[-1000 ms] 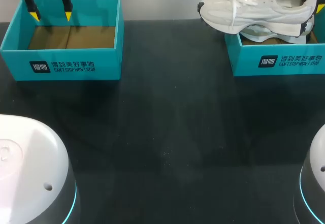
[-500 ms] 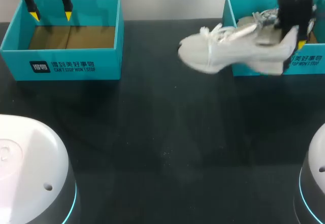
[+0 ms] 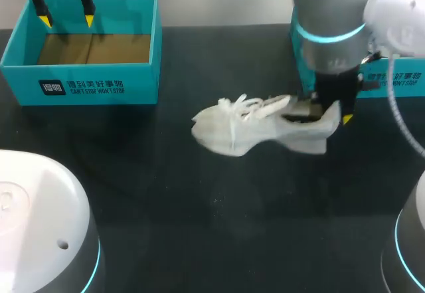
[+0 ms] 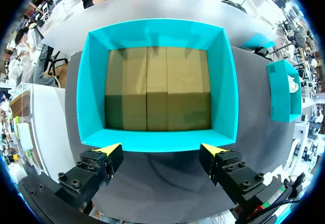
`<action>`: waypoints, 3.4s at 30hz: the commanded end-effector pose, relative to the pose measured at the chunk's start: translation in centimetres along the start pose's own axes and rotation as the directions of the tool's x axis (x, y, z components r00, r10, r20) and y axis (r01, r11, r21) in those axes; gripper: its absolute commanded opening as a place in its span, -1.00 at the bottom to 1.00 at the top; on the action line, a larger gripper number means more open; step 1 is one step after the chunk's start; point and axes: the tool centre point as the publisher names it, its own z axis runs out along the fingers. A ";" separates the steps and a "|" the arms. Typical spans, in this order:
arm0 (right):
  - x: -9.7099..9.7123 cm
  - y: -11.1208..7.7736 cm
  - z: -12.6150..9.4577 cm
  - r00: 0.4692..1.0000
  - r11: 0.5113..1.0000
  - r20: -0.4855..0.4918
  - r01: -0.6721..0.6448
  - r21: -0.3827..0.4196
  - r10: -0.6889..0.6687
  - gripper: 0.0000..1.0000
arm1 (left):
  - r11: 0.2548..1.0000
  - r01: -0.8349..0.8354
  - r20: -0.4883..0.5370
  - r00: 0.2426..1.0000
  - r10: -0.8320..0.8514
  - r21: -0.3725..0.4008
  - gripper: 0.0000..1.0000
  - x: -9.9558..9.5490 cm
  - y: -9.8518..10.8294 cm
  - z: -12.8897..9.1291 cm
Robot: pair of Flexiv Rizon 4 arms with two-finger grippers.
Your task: Take the shoe out of the shoebox, open the shoe tongue, remove and reinsert the insole, then place the shoe into the shoebox
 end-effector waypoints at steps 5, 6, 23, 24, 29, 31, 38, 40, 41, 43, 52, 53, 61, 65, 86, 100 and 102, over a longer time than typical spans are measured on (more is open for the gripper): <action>4.2 -1.5 2.8 0.998 0.998 0.010 0.054 -0.010 -0.054 -1.00 | 1.000 0.000 0.000 1.000 0.000 0.000 1.00 0.0 0.0 0.0; 4.7 -1.6 3.0 0.998 0.998 0.012 0.061 -0.017 -0.061 -1.00 | 1.000 0.000 0.000 1.000 0.000 0.000 1.00 0.0 0.0 0.0; 10.2 -2.9 7.7 0.995 0.995 -0.008 0.103 0.000 -0.103 -1.00 | 1.000 0.000 0.000 1.000 0.000 0.000 1.00 0.0 0.0 0.0; 10.4 -3.0 8.0 0.995 0.995 -0.008 0.099 0.004 -0.099 -1.00 | 1.000 0.000 0.000 1.000 0.000 0.000 1.00 0.0 0.0 0.0; 11.5 -3.6 9.6 0.996 0.996 -0.024 0.082 0.023 -0.081 -1.00 | 1.000 0.000 0.000 1.000 0.000 0.000 1.00 0.0 0.0 0.0; 12.1 -3.9 9.9 0.996 0.996 -0.027 0.085 0.028 -0.084 -1.00 | 1.000 0.000 0.000 1.000 0.000 0.000 1.00 0.0 0.0 0.0; 13.3 -5.0 10.9 0.996 0.995 -0.025 0.087 0.046 -0.086 -1.00 | 1.000 0.000 0.000 1.000 0.000 0.000 1.00 0.0 0.0 0.0; 13.5 -5.0 11.0 0.996 0.995 -0.028 0.083 0.049 -0.081 -1.00 | 1.000 0.000 0.000 1.000 0.000 0.000 1.00 0.0 0.0 0.0; 13.6 -5.0 11.2 0.996 0.995 -0.030 0.080 0.051 -0.079 -1.00 | 1.000 0.000 0.000 1.000 0.000 0.000 1.00 0.0 0.0 0.0; 13.8 -5.0 11.4 0.997 0.996 -0.032 0.076 0.056 -0.074 -1.00 | 1.000 0.000 0.000 1.000 0.000 0.000 1.00 0.0 0.0 0.0; 13.5 -4.7 11.0 0.999 0.996 -0.029 0.040 0.075 -0.038 1.00 | 1.000 0.000 0.000 1.000 0.000 0.000 1.00 0.0 0.0 0.0; 13.4 -4.7 10.8 0.999 0.997 -0.033 0.037 0.075 -0.034 1.00 | 1.000 0.000 0.000 1.000 0.000 0.000 1.00 0.0 0.0 0.0; 11.8 -4.4 7.4 0.994 0.996 -0.106 0.013 0.093 -0.003 1.00 | 1.000 0.000 0.000 1.000 0.000 0.000 1.00 0.0 0.0 0.0; 10.2 -4.2 5.2 0.986 0.995 -0.167 0.041 0.092 -0.025 1.00 | 1.000 0.000 0.000 1.000 0.000 0.000 1.00 0.0 0.0 0.0; 3.9 -4.7 -0.9 0.781 0.895 -0.449 0.429 -0.121 -0.435 1.00 | 1.000 0.000 0.000 1.000 0.000 0.000 1.00 0.0 0.0 0.0; 3.2 -2.7 0.0 0.716 0.842 -0.442 0.453 -0.294 -0.540 1.00 | 1.000 0.000 0.000 1.000 0.000 0.000 1.00 0.0 0.0 0.0; 3.0 -2.2 0.1 0.696 0.824 -0.443 0.444 -0.353 -0.565 1.00 | 1.000 0.000 0.000 1.000 0.000 0.000 1.00 0.0 0.0 0.0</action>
